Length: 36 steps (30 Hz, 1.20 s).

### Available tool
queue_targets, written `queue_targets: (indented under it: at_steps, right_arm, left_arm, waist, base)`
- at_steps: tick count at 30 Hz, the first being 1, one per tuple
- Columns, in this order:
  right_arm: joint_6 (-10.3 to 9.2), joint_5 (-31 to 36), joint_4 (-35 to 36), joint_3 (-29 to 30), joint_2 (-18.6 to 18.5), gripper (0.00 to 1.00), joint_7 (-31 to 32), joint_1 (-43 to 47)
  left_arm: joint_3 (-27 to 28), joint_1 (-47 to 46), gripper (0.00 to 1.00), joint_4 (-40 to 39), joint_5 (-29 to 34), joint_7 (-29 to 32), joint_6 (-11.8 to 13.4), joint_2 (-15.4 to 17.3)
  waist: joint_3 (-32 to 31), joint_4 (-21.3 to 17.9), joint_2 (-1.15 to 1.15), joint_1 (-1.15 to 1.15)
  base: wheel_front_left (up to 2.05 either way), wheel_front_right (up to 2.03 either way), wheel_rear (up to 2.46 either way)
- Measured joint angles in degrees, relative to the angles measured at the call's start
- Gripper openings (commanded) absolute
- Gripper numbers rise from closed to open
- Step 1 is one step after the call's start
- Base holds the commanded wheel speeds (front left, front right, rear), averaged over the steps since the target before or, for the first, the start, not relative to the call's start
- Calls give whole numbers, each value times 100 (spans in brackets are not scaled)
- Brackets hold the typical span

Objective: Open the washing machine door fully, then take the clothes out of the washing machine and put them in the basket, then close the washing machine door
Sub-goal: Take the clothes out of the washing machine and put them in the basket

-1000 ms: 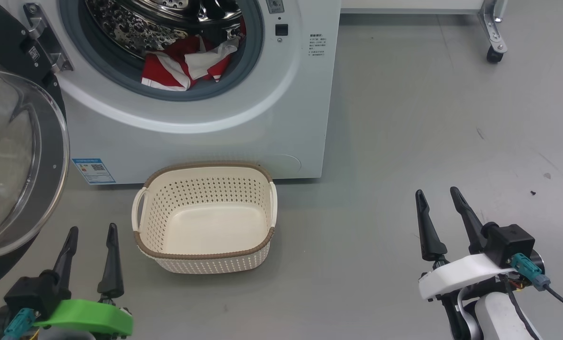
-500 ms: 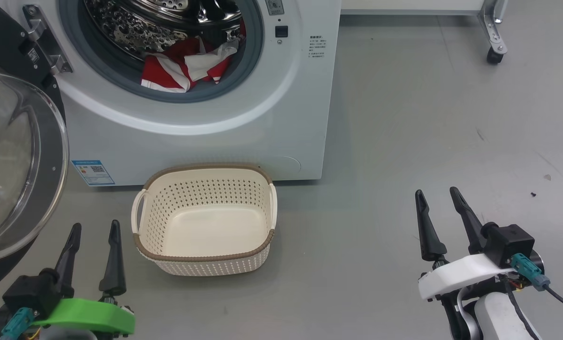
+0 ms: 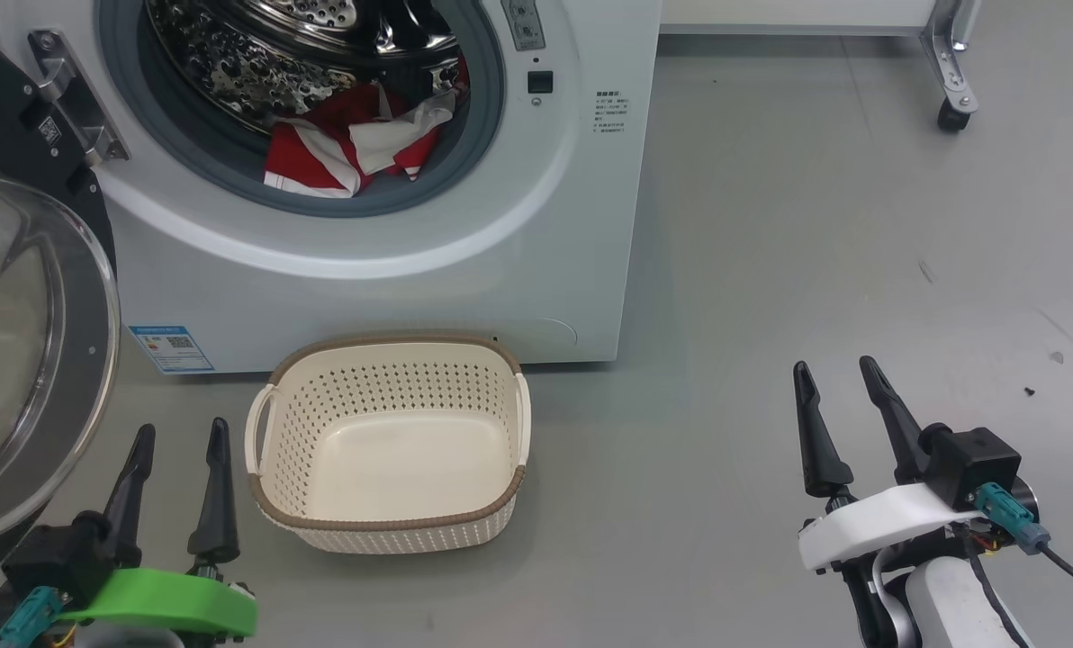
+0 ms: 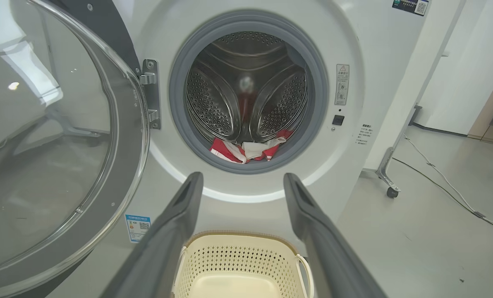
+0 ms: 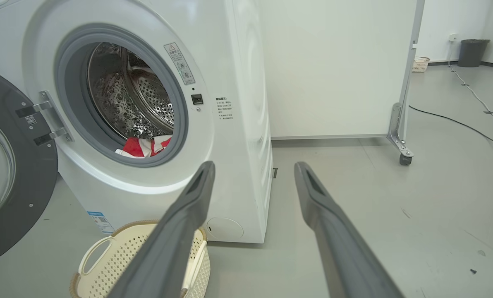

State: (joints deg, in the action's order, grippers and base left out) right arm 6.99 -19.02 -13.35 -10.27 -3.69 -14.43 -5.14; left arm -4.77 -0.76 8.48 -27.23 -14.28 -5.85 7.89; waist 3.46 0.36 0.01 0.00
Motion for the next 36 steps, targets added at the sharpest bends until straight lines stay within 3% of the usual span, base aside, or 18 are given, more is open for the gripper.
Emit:
queue_targets:
  at_steps: [20, 36]
  right_arm:
    - [0, 3, -40, -53, 7, 100, 0, 0]
    - [0, 4, -57, -90, 9, 100, 0, 1]
  left_arm:
    - [-49, 0, 100, -2, 19, 0, 0, 7]
    - [-93, 14, 100, -3, 34, 0, -8, 5]
  waist:
    - [-31, 29, 0, 0]
    - [-21, 31, 0, 0]
  base:
    - [135, -135, 0]
    - [78, -78, 0]
